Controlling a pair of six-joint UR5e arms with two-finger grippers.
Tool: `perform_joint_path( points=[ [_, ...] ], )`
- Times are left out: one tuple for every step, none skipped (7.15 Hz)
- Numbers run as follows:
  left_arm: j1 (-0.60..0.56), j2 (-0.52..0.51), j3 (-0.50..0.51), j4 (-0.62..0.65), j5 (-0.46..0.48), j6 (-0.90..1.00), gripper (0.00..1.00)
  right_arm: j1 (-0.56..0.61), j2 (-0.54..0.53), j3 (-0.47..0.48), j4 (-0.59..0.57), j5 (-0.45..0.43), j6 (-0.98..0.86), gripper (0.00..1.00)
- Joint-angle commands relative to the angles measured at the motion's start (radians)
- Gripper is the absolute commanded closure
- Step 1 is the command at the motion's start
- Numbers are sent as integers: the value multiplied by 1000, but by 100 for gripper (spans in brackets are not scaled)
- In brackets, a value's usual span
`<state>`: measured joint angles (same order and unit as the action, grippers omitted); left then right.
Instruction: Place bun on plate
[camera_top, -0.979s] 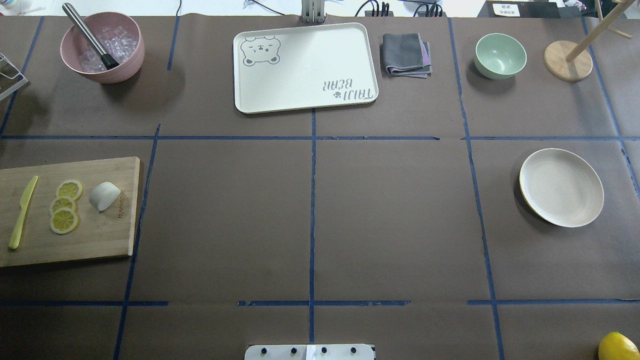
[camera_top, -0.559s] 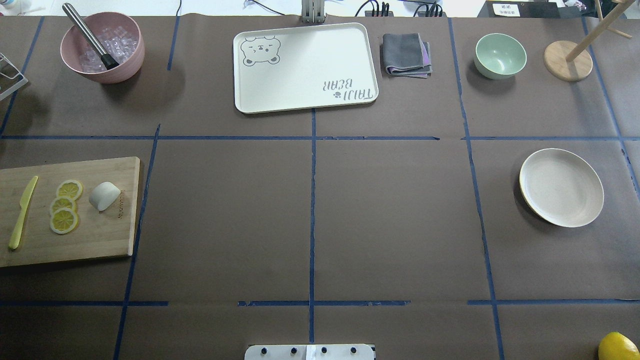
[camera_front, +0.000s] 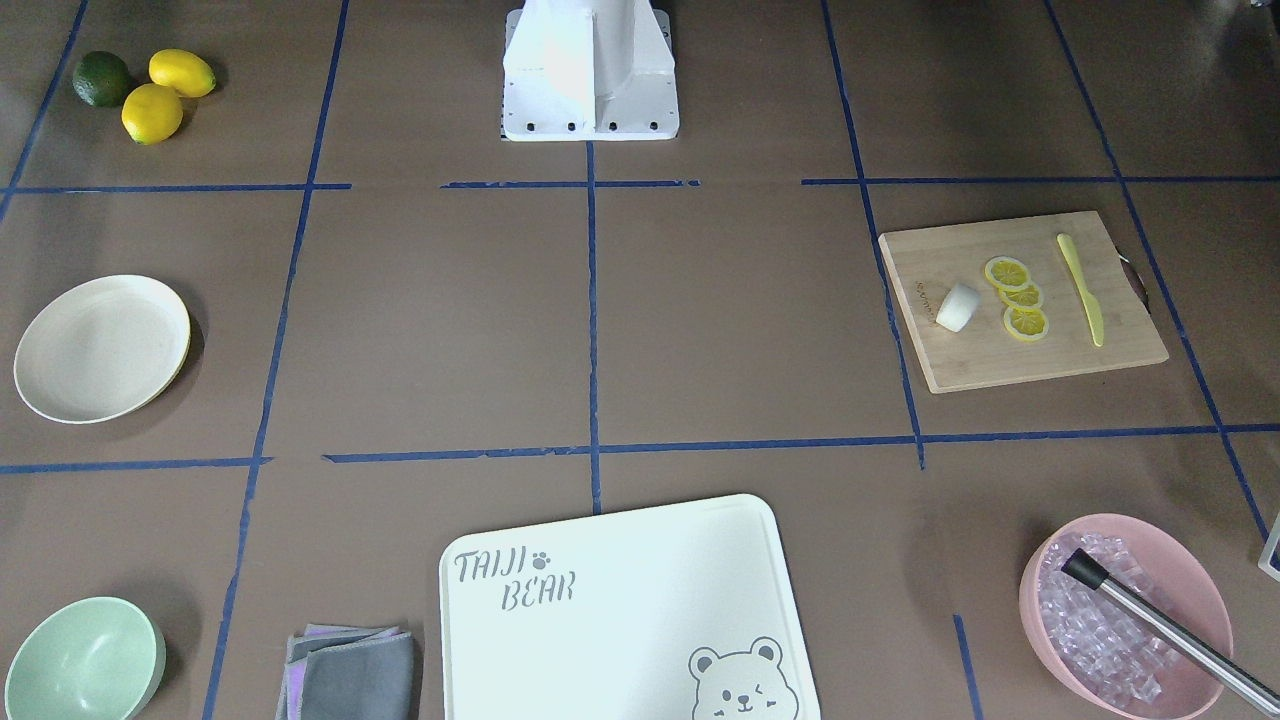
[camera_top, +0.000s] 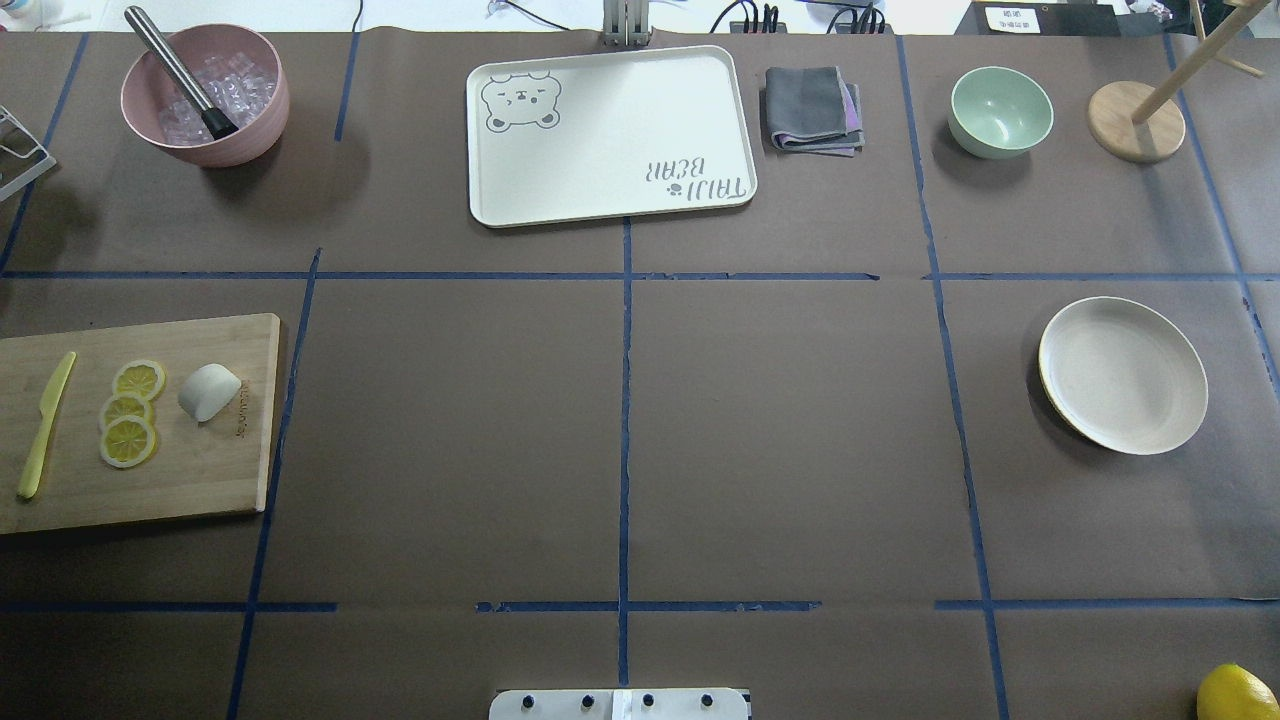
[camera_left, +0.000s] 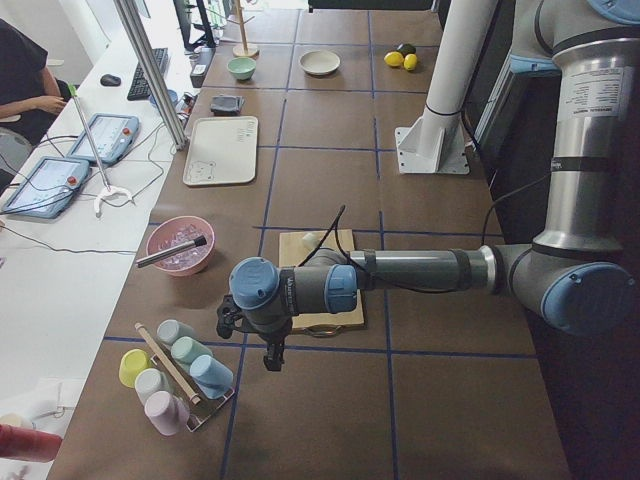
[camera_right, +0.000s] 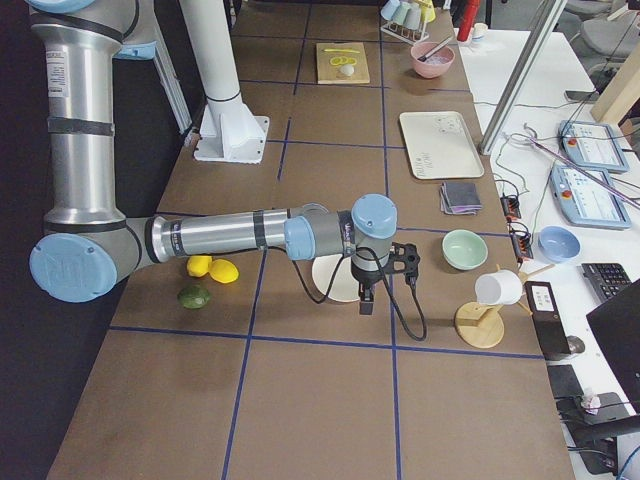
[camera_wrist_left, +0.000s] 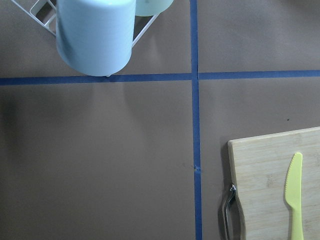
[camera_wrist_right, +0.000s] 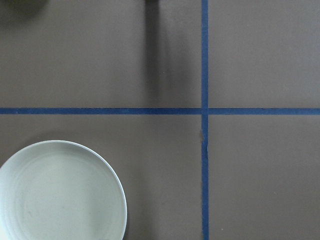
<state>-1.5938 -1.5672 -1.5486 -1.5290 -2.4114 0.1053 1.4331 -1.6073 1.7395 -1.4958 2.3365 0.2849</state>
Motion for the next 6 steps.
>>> perform_joint_path(
  points=[
    [0, 1, -11, 0, -1, -1, 0, -83, -41, -12, 153, -38, 149, 0],
    [0, 1, -19, 0, -2, -1, 0, -108, -61, -53, 270, -43, 205, 0],
    [0, 1, -19, 1, -2, -1, 0, -149, -63, -137, 416, -45, 262, 0],
    [0, 1, -19, 0, 0, -1, 0, -195, -60, -220, 568, -46, 343, 0],
    [0, 1, -19, 0, 0, -1, 0, -245, -60, -239, 635, -77, 432, 0],
    [0, 1, -19, 0, 0, -1, 0, -288, -59, -238, 640, -92, 471, 0]
  ],
)
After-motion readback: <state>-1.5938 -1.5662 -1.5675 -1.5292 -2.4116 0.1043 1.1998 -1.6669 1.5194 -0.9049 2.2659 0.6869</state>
